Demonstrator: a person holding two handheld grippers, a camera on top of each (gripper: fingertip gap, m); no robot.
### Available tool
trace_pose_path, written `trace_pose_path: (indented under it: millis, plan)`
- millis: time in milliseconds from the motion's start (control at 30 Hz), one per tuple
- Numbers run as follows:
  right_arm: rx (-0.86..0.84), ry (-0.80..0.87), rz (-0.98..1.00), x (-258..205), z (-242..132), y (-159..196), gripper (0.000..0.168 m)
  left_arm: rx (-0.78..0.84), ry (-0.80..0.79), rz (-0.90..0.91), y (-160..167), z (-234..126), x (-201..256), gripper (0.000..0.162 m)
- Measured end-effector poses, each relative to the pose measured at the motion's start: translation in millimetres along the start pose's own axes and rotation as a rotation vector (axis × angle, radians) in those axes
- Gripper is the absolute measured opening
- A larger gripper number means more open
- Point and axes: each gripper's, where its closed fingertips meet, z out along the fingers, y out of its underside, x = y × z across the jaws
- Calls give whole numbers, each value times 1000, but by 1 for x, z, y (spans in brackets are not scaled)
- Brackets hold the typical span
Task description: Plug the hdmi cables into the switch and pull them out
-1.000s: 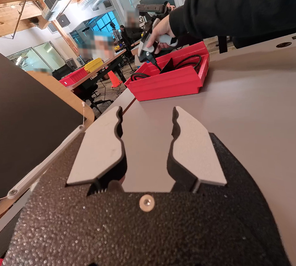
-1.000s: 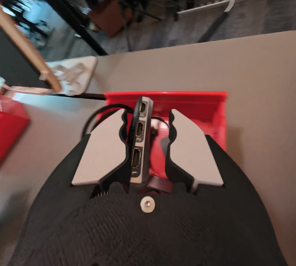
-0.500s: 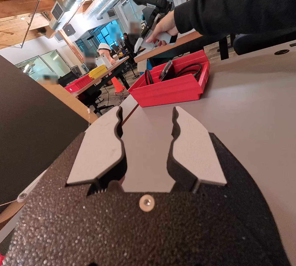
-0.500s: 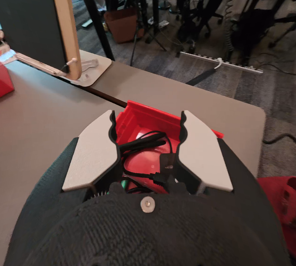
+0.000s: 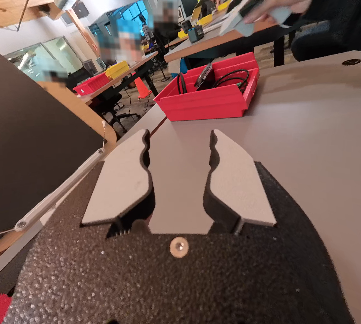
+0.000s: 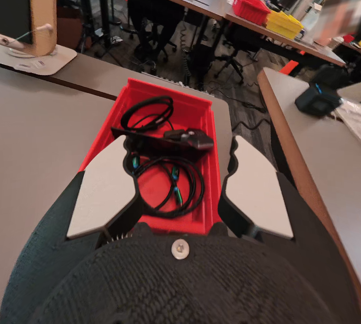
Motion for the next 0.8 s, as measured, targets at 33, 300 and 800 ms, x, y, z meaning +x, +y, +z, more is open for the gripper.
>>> trace_pose_path:
  millis: [33,300,800]
  plan:
    - [5,18,20,1,-11,13,101,-19,-3,-5,2,2,1,58]
    - [-54,91,65,1,-53,95,102,-75,64,-75,10,21,26,62]
    - [-33,166,203,37,-59,118,109,-179,-2,-398,-5,98,63,87]
